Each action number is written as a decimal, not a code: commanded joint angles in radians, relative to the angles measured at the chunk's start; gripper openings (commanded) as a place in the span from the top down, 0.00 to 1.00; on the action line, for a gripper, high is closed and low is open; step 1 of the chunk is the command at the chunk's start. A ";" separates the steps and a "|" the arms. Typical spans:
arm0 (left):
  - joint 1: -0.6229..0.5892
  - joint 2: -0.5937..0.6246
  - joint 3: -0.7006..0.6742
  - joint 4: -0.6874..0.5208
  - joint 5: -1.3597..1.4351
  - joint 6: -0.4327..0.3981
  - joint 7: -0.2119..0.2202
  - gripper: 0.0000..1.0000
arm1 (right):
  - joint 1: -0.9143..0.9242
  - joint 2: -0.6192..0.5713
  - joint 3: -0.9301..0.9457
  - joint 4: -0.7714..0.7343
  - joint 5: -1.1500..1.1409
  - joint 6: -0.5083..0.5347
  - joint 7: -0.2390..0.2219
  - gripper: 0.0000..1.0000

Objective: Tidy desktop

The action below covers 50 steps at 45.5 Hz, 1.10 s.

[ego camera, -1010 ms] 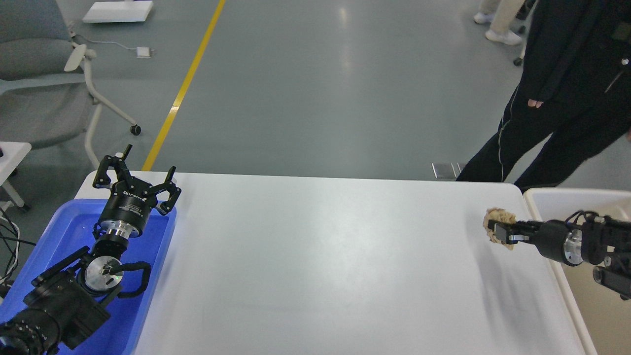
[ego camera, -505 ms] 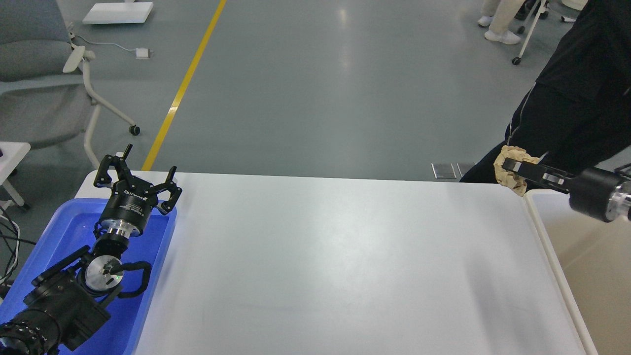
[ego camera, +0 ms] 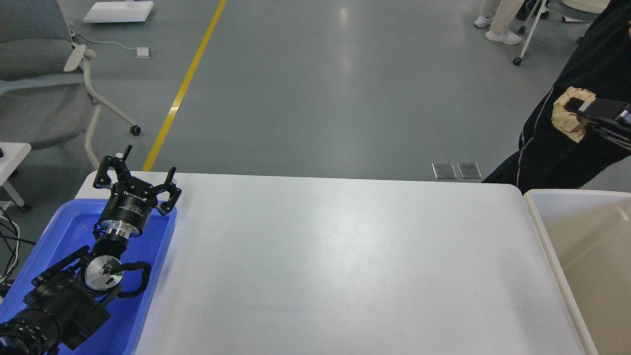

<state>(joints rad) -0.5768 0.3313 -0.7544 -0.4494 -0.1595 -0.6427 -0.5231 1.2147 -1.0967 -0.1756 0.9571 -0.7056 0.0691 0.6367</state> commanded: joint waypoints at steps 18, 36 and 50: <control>0.000 0.000 0.000 0.000 0.001 0.000 0.000 0.00 | -0.193 0.208 -0.004 -0.668 0.423 0.058 -0.403 1.00; 0.000 0.000 0.000 0.000 0.000 0.000 0.000 0.00 | -0.285 0.448 0.013 -0.992 0.489 -0.066 -0.494 1.00; 0.000 0.000 0.000 0.000 0.000 0.000 -0.001 0.00 | -0.426 0.598 0.047 -0.992 0.560 -0.287 -0.492 1.00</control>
<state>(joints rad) -0.5768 0.3313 -0.7545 -0.4495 -0.1595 -0.6427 -0.5242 0.8835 -0.6116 -0.1558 0.0069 -0.1918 -0.0867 0.1555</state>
